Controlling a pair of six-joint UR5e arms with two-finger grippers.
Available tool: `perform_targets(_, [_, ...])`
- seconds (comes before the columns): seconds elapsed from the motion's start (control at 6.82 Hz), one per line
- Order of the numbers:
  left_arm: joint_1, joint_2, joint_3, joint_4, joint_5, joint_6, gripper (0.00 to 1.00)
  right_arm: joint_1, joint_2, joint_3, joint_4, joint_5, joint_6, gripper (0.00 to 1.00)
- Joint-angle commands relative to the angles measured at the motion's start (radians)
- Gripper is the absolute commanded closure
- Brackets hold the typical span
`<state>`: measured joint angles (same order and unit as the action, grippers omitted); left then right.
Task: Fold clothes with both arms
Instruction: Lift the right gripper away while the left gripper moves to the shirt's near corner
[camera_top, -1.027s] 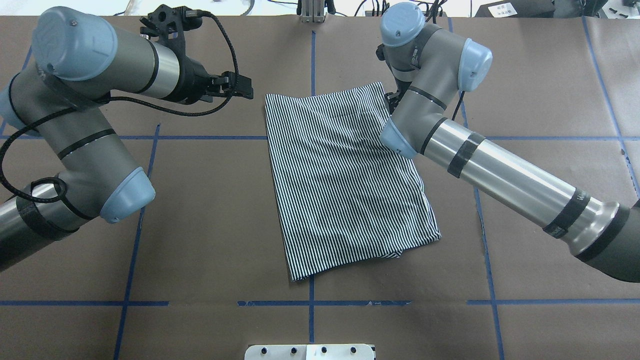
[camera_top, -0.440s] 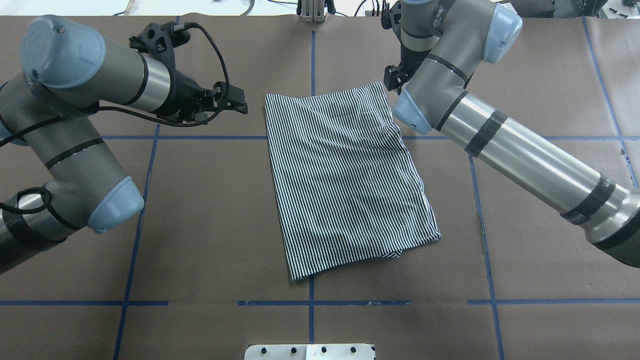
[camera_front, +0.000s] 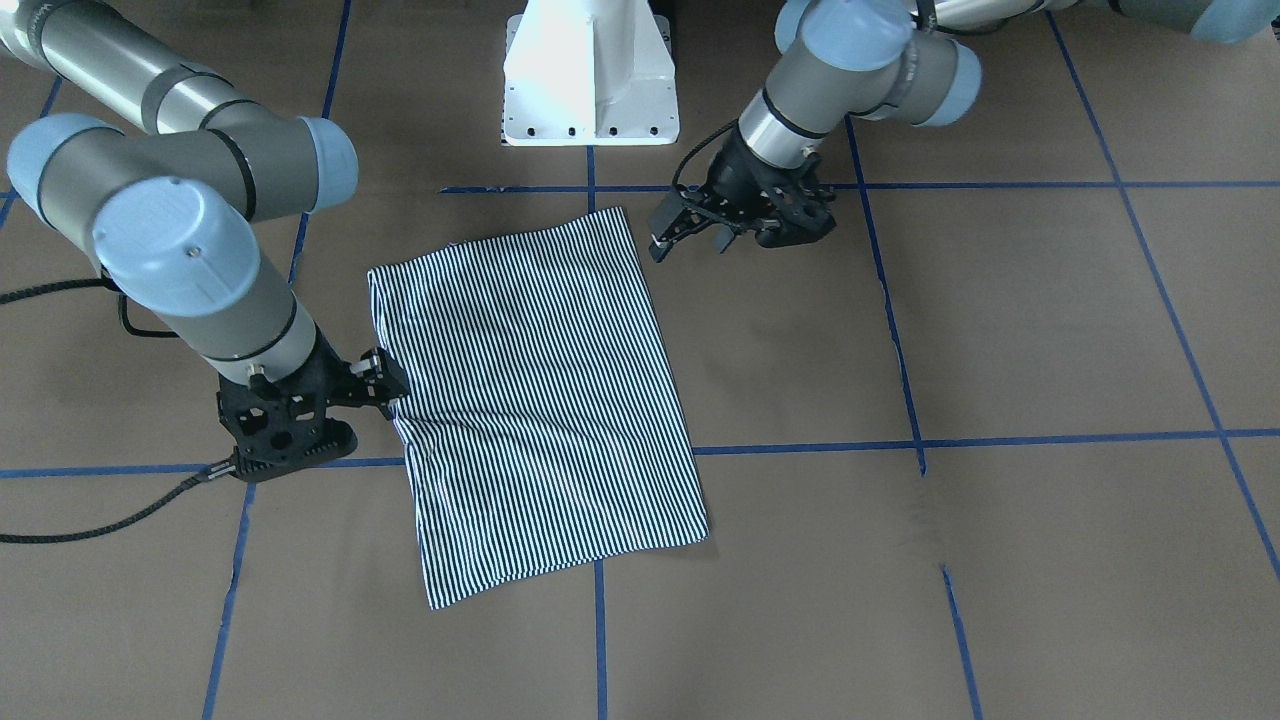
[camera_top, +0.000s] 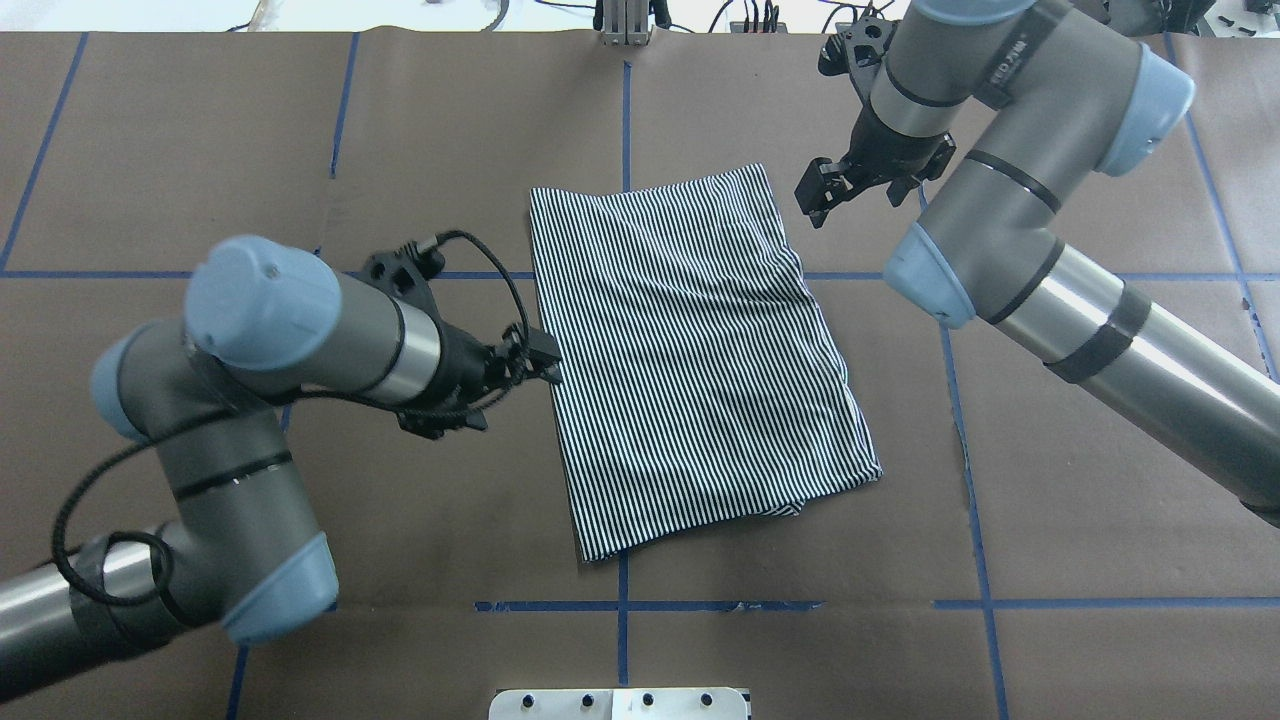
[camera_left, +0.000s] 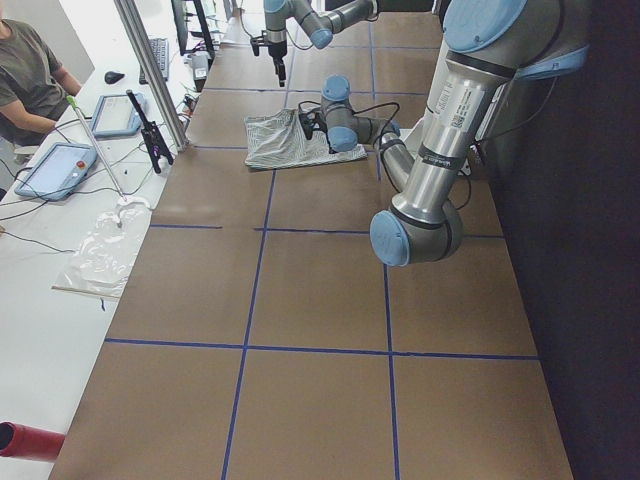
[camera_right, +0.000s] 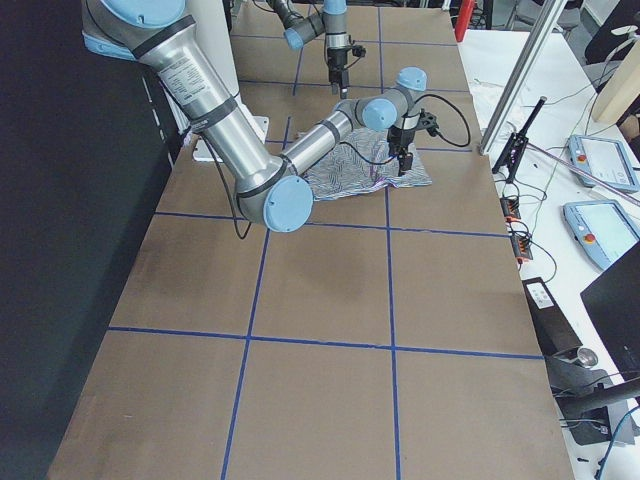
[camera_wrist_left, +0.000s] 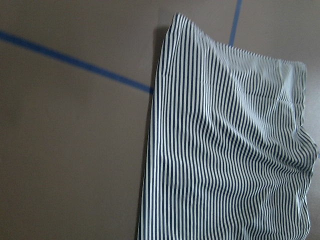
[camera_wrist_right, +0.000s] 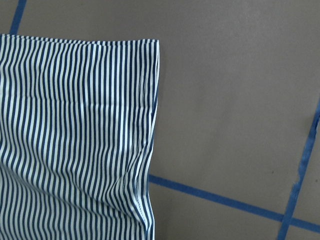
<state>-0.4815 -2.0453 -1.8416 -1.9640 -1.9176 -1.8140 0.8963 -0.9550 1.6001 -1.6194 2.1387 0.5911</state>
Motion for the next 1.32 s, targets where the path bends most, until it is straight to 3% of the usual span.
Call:
perform_targets(0.0, [0.157, -0.079, 0.019, 0.167, 0.112, -0.169, 0.02, 0.001, -0.065, 0.087, 0.009, 0.024, 0.032, 0.0])
perform_targets(0.44, [0.182, -0.136, 0.166, 0.163, 0.152, -0.177, 0.03, 0.006, -0.061, 0.086, 0.012, 0.023, 0.036, 0.0])
perform_targets(1.17, [0.222, -0.156, 0.168, 0.165, 0.152, -0.179, 0.03, 0.01, -0.062, 0.083, 0.01, 0.021, 0.035, 0.0])
